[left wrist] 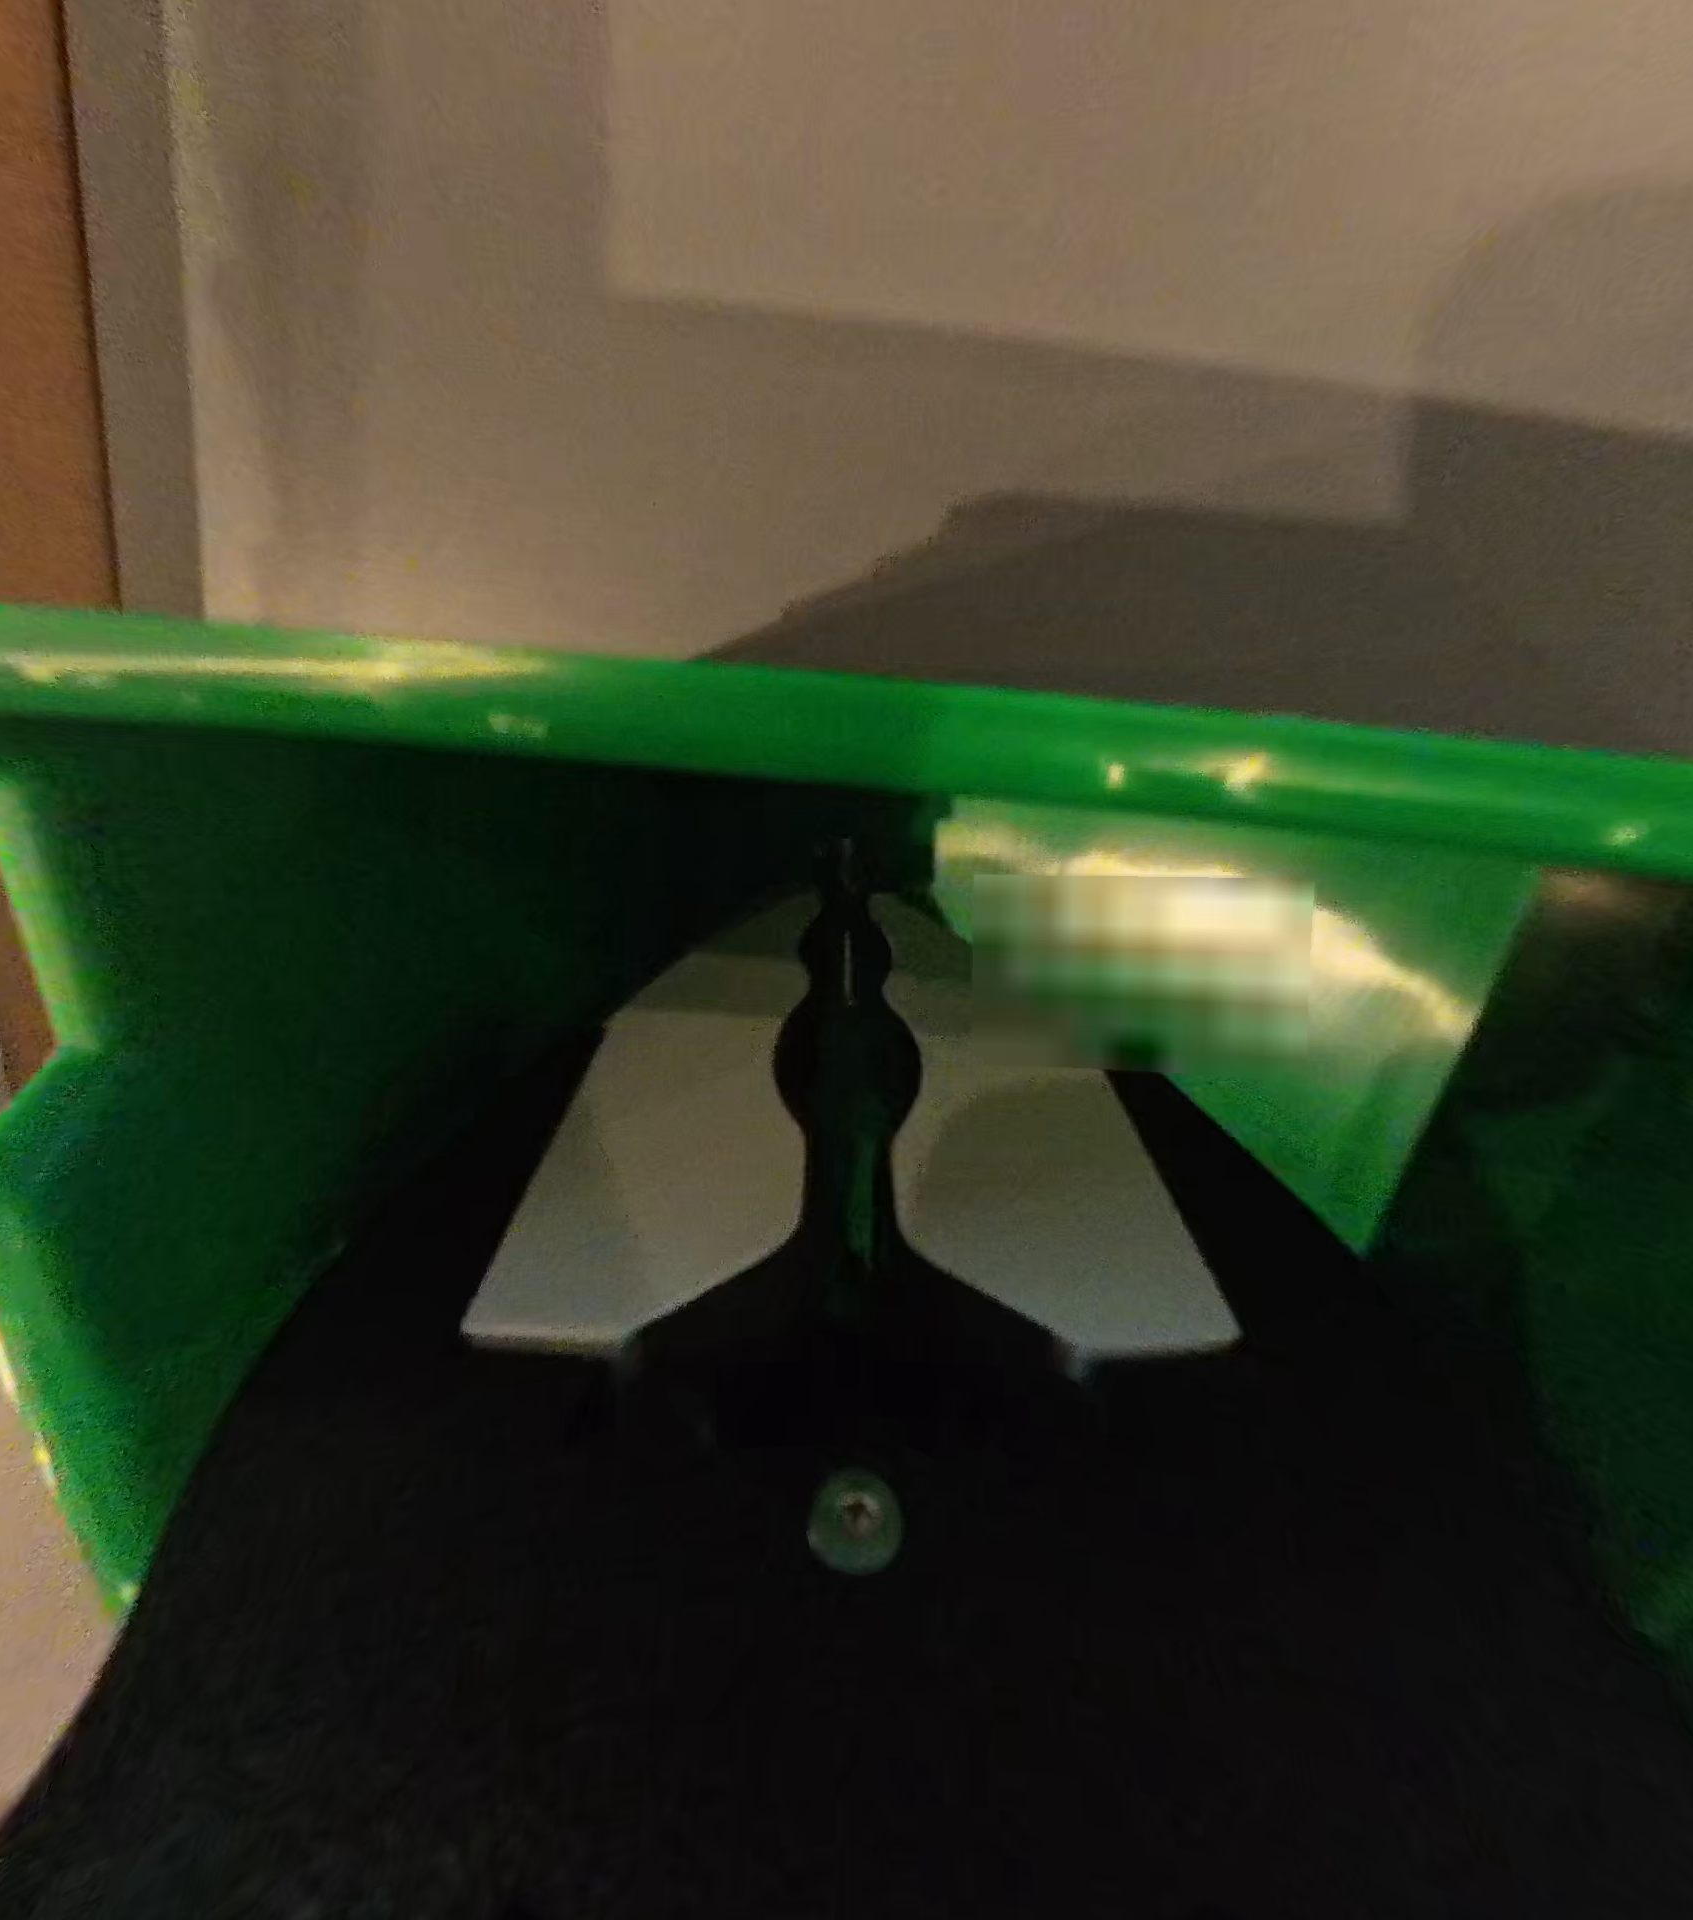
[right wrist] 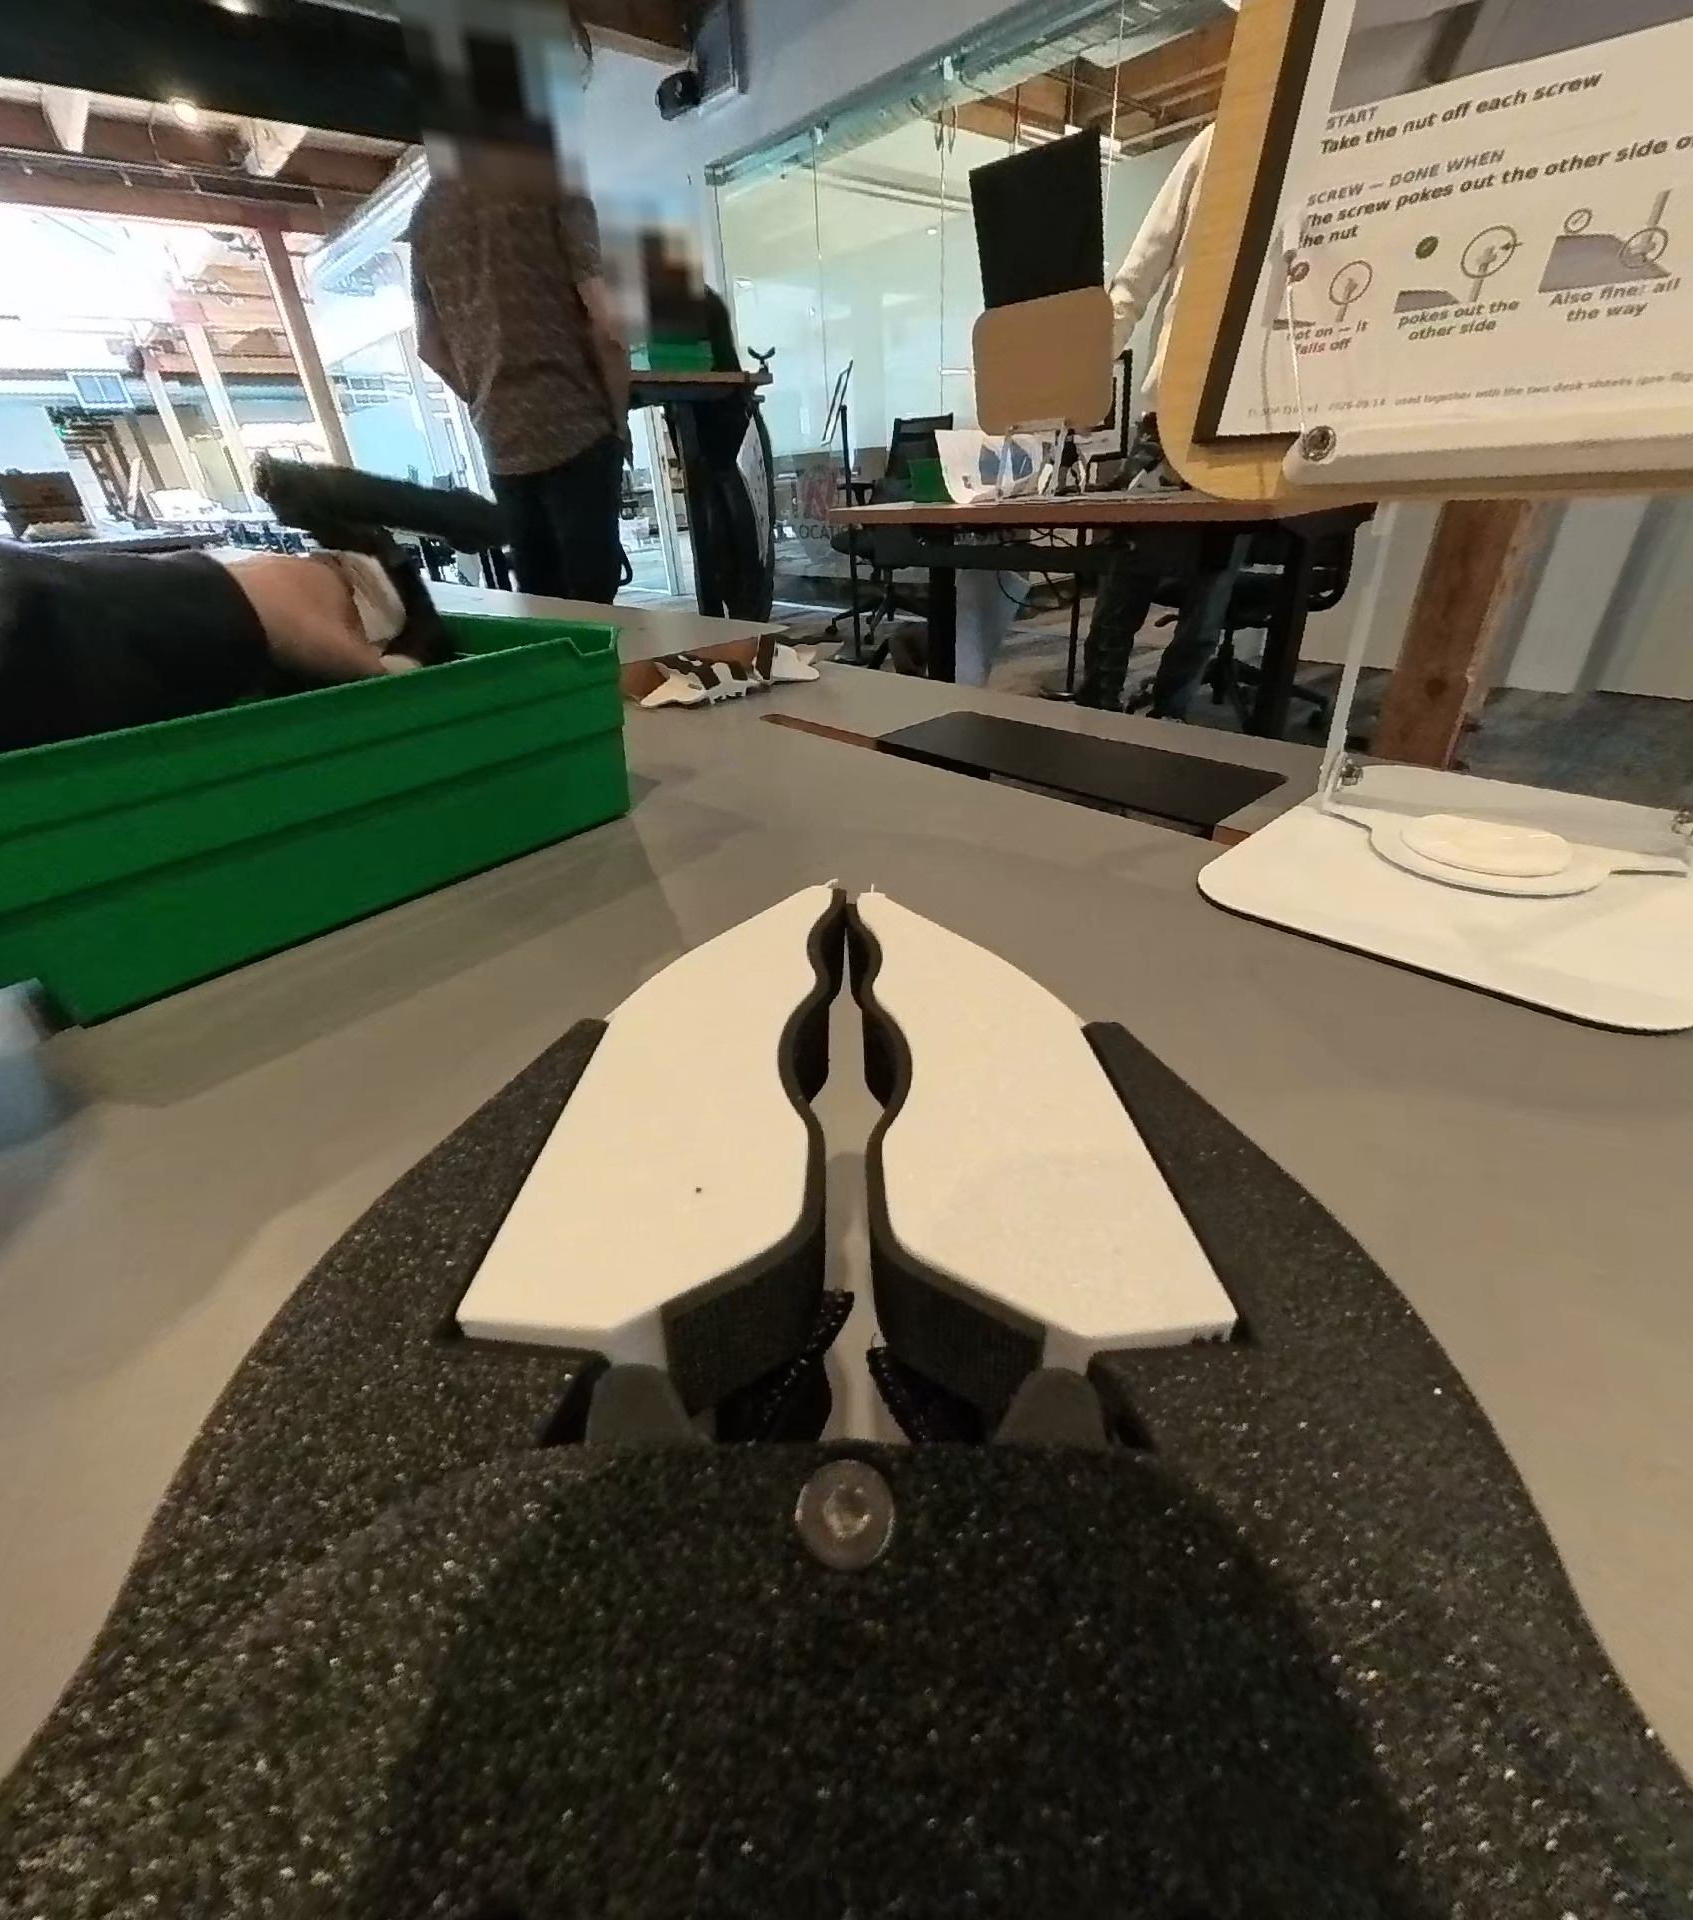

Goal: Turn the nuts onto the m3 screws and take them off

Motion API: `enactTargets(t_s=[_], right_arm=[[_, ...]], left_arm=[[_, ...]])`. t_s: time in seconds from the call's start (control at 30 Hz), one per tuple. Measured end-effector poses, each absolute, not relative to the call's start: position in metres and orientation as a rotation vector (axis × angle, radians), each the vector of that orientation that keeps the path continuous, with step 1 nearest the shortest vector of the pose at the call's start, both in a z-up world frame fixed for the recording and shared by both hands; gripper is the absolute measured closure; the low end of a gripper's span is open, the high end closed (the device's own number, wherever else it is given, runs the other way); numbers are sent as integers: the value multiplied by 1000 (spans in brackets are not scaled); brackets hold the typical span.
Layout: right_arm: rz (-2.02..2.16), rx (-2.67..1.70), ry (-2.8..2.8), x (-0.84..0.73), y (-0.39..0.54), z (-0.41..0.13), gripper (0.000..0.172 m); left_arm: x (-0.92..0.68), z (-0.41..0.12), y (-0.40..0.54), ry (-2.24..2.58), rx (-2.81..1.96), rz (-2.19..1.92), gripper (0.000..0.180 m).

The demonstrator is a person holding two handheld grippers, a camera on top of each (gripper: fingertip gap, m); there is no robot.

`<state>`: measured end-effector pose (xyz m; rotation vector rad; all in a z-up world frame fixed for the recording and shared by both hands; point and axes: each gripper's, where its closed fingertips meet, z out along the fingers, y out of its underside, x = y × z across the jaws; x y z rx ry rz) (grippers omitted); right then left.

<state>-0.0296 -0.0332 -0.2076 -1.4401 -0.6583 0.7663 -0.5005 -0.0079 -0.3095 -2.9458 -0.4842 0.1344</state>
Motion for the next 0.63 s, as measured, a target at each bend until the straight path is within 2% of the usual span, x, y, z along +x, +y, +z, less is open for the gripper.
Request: enactTargets(t_s=[0.27, 0.47, 0.63], right_arm=[[767, -1434, -660, -29, -34, -207, 172], [769, -1437, -658, -29, -33, -207, 172], [770, -1435, -659, -30, -34, -207, 172]], left_arm=[[-482, -294, -16, -295, -2904, 64, 178], [-430, -222, -22, -12, -2599, -126, 178], [-346, -165, -38, 493, -2299, -207, 179]])
